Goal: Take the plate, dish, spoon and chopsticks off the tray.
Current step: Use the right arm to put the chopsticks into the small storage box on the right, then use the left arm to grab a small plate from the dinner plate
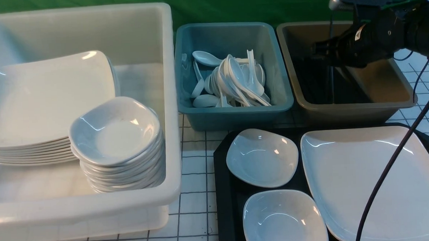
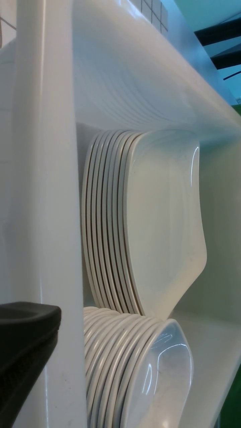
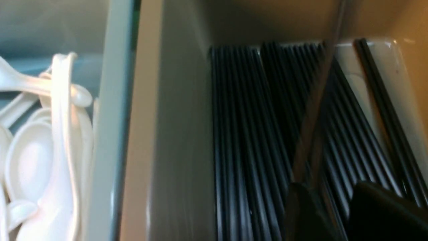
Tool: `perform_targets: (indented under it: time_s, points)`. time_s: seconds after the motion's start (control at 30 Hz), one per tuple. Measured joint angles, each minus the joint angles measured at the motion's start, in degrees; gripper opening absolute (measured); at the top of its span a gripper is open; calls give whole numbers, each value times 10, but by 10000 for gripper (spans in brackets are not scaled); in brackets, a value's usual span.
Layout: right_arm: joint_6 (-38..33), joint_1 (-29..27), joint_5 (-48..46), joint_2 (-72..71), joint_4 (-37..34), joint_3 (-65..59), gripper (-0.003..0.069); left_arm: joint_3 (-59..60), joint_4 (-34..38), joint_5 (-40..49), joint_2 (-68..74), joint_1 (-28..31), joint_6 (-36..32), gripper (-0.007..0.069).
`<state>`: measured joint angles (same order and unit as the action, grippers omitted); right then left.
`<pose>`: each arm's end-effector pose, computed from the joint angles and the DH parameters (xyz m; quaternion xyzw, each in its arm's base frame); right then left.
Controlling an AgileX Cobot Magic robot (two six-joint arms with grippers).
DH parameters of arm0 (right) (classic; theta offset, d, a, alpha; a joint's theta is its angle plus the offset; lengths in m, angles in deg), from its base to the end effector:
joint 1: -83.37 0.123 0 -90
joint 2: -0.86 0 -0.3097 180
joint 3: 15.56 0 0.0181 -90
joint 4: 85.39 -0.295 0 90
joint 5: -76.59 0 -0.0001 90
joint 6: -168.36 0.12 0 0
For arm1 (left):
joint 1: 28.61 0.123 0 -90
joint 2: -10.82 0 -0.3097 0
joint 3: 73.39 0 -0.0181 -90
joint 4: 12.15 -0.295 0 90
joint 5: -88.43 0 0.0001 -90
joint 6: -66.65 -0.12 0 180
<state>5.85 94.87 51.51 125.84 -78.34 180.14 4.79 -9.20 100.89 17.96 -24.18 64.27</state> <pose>0.5381 0.1031 0.2128 0.0069 0.9209 0.0527 0.3862 0.1039 0.0067 0.1873 -0.0288 0.7528 0.0184 0.6574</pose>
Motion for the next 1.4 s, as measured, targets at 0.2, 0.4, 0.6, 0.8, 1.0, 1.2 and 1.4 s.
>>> perform_targets:
  time_s: [0.2, 0.4, 0.6, 0.8, 1.0, 1.2, 1.4]
  points:
    - [-49, 0, -103, -61, 0, 6, 218, 0, 0, 0, 0, 0, 0, 5]
    - [-129, 0, -230, -180, 0, 19, 57, 0, 0, 0, 0, 0, 0, 5]
    - [-158, 0, -335, -326, 0, 23, 6, 0, 0, 0, 0, 0, 0, 5]
    - [-161, 0, -403, -446, 0, -6, 6, 0, 0, 0, 0, 0, 0, 5]
    - [-161, 0, -395, -556, -7, -134, 6, 0, 0, 0, 0, 0, 0, 5]
    - [-161, 0, -328, -702, -26, -351, 6, 0, 0, 0, 0, 0, 0, 5]
    - [-158, 0, -240, -900, -28, -530, 11, 0, -2, -1, 0, 0, 0, 5]
